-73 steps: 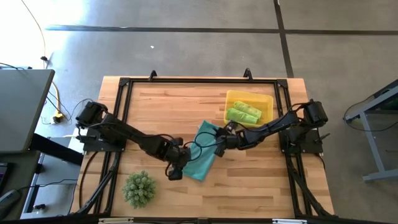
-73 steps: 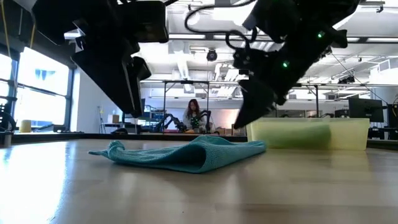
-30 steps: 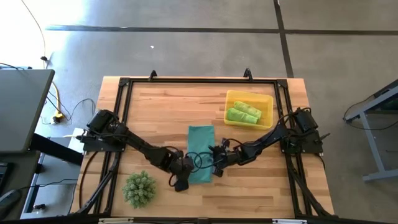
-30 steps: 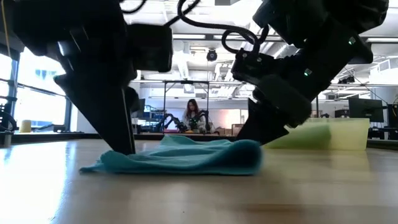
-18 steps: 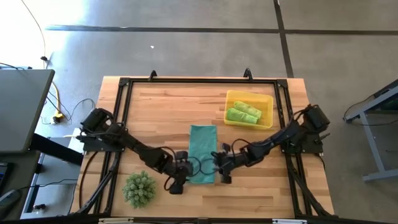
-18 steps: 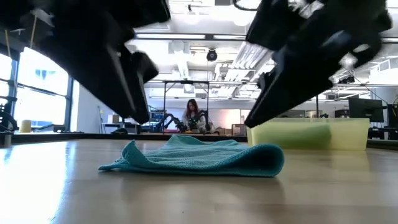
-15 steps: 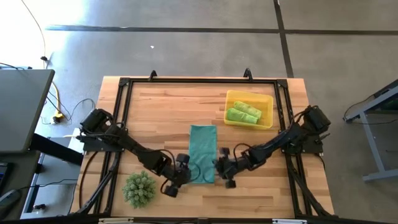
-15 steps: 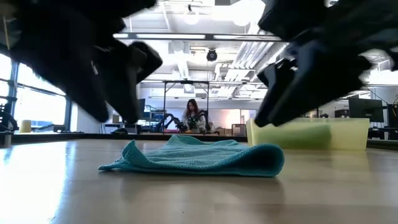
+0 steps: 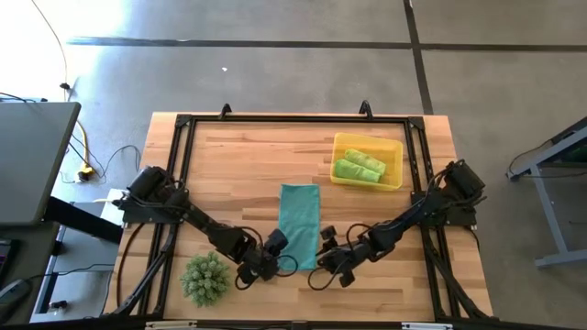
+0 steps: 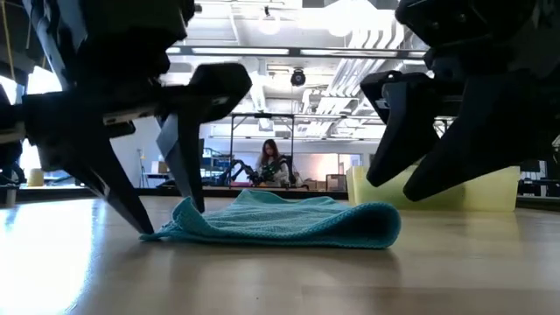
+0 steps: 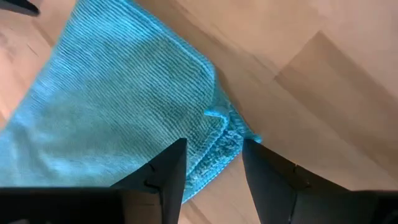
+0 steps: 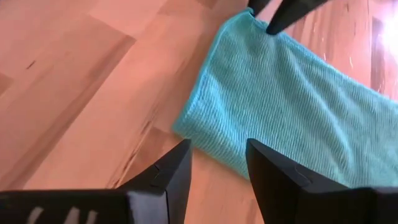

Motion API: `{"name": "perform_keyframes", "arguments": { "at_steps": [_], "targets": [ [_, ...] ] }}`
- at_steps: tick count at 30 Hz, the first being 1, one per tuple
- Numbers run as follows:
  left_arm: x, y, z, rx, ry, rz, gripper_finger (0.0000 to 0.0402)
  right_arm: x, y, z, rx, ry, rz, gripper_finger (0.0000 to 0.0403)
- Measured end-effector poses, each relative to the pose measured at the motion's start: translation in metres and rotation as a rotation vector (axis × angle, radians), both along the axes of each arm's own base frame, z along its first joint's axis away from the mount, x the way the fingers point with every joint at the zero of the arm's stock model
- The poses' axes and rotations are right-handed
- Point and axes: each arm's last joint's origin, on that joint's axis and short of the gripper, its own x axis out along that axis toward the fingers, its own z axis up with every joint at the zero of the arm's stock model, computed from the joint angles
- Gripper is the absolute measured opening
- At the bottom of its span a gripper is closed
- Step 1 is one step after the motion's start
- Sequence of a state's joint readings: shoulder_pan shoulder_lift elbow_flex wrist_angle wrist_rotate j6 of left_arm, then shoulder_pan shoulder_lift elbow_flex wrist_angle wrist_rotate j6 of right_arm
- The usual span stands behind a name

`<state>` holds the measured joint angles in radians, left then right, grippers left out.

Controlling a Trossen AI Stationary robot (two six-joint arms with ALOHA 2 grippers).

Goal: Roll microfiber towels into tight, uniform cylinder then place into a basket
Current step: Roll the blue towel

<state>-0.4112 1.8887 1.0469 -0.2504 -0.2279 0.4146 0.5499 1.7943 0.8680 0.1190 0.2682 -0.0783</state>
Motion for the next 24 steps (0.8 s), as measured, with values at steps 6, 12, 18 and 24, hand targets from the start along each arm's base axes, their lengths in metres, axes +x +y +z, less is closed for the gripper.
{"name": "perform_keyframes", "arguments": {
  "at_steps": [6,12,18,24],
  "targets": [
    [0.002,-0.001,-0.005,0.001,0.004,-0.007,0.0147,0.002,-0.001,0.0,-0.028,-0.011,0.027,0.0144],
    [0.002,-0.001,-0.007,-0.071,0.009,0.084,0.0147,0.004,0.0,-0.008,-0.034,-0.002,0.042,0.0144],
    [0.003,-0.002,-0.007,-0.117,0.002,0.146,0.0147,0.006,0.002,-0.023,-0.027,0.022,0.06,0.0144],
    [0.003,-0.004,-0.007,-0.178,-0.003,0.239,0.012,0.008,0.003,-0.027,0.034,0.023,-0.001,0.013]
  ]
}}
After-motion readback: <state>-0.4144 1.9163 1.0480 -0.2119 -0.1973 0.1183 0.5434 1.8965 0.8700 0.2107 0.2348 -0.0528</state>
